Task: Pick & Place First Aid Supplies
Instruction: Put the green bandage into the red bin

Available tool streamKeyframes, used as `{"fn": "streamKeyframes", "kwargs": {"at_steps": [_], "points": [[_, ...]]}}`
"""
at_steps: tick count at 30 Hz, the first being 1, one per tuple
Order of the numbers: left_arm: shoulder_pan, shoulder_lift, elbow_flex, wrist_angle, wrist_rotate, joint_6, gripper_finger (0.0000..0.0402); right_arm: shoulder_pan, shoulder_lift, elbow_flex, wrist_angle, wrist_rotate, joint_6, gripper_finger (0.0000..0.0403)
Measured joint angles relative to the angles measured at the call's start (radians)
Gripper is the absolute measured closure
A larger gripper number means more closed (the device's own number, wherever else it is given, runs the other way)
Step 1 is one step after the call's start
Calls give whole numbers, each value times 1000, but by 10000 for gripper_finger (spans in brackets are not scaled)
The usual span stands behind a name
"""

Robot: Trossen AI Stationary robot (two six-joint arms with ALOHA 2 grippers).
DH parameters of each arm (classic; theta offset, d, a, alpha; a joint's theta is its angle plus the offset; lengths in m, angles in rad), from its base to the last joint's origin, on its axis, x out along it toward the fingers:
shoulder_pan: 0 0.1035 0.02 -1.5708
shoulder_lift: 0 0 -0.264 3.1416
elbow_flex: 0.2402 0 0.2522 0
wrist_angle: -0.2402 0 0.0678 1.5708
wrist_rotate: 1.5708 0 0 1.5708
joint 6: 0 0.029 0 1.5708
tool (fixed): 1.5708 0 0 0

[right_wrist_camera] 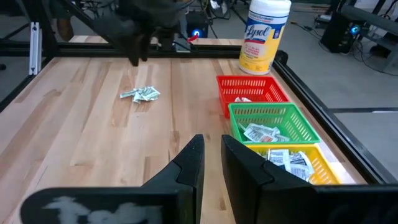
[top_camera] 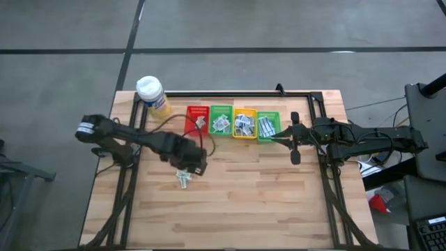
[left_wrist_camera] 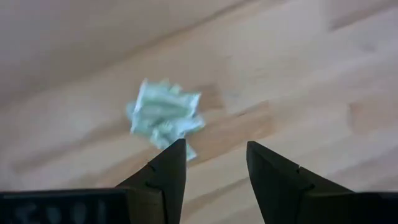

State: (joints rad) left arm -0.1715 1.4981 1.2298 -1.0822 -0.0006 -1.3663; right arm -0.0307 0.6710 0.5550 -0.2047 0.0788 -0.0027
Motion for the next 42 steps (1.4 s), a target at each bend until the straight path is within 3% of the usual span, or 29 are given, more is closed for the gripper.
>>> {"fn": "streamKeyframes", "kwargs": {"at_steps": [6, 17, 42], "points": [[-92, 3, -115, 69, 11, -292, 241, 0, 0, 0, 0, 0, 0, 351], [-165, 4, -310, 381, 6, -479, 241, 0, 0, 0, 0, 0, 1, 351], [-172, 17, -423, 477, 3, -528, 241, 0, 0, 0, 0, 0, 0, 351]]}}
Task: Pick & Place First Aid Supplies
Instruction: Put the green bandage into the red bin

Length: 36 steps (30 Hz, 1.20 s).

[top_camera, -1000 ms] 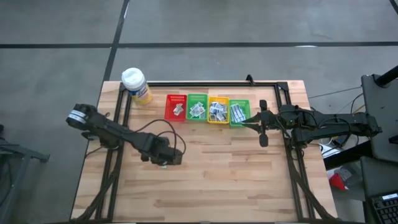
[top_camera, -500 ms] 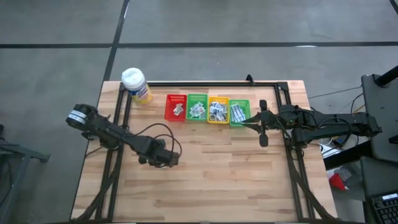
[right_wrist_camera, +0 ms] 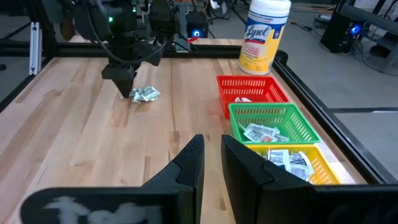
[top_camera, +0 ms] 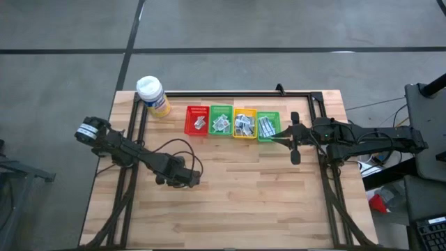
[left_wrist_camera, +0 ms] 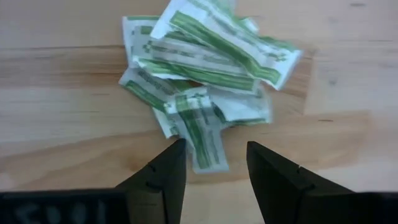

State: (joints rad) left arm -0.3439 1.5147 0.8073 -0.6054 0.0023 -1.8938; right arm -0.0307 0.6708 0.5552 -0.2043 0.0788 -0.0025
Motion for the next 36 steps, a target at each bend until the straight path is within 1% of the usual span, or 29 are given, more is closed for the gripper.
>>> {"fn": "streamKeyframes", "kwargs": {"at_steps": [7, 19, 36], "points": [[-3, 71, 1, -8, 41, 7, 241, 0, 0, 0, 0, 0, 1, 351], [-4, 72, 4, -19, 39, 8, 260, 0, 0, 0, 0, 0, 0, 351], [-6, 52, 2, -20, 37, 30, 326, 0, 0, 0, 0, 0, 1, 351]]}}
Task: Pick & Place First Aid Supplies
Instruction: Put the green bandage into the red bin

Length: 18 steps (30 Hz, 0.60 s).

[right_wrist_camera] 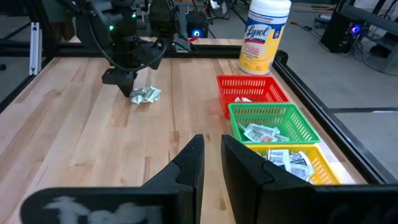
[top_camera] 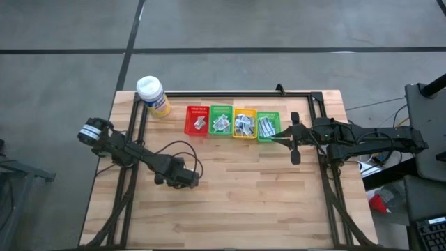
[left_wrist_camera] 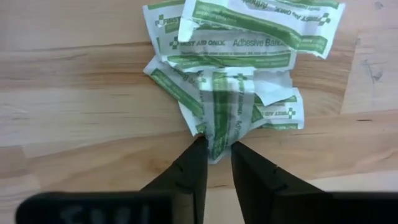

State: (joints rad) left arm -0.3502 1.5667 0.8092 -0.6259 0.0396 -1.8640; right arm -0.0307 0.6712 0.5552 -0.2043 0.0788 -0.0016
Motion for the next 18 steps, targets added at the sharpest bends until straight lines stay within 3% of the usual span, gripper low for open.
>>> {"fn": "streamKeyframes", "kwargs": {"at_steps": [14, 18], "points": [[-1, -29, -2, 9, 4, 13, 395, 0, 0, 0, 0, 0, 0, 351], [-2, -30, -2, 7, 10, 13, 397, 0, 0, 0, 0, 0, 0, 351]]}}
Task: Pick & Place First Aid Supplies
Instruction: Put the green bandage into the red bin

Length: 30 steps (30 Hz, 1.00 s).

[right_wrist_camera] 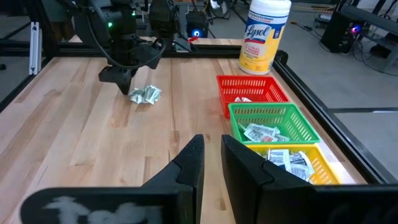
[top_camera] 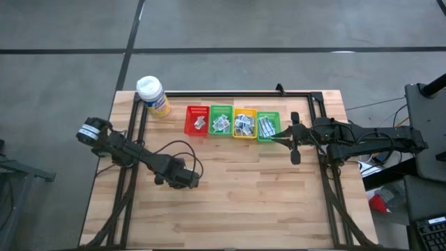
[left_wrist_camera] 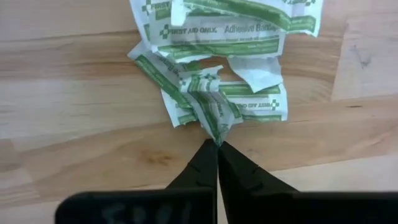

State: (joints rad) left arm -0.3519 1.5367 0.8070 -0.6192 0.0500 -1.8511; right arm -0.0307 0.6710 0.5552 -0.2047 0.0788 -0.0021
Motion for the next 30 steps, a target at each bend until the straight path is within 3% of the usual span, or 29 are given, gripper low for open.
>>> {"fn": "streamKeyframes", "kwargs": {"at_steps": [9, 22, 25, 30], "points": [[-2, -22, 0, -9, 72, 20, 400, 0, 0, 0, 0, 0, 0, 351], [-4, -172, 2, -33, 45, 20, 401, 0, 0, 0, 0, 0, -1, 351], [-4, -212, 2, -31, 3, 23, 401, 0, 0, 0, 0, 0, 0, 351], [2, -247, 55, -27, -153, 113, 401, 0, 0, 0, 0, 0, 0, 351]]}}
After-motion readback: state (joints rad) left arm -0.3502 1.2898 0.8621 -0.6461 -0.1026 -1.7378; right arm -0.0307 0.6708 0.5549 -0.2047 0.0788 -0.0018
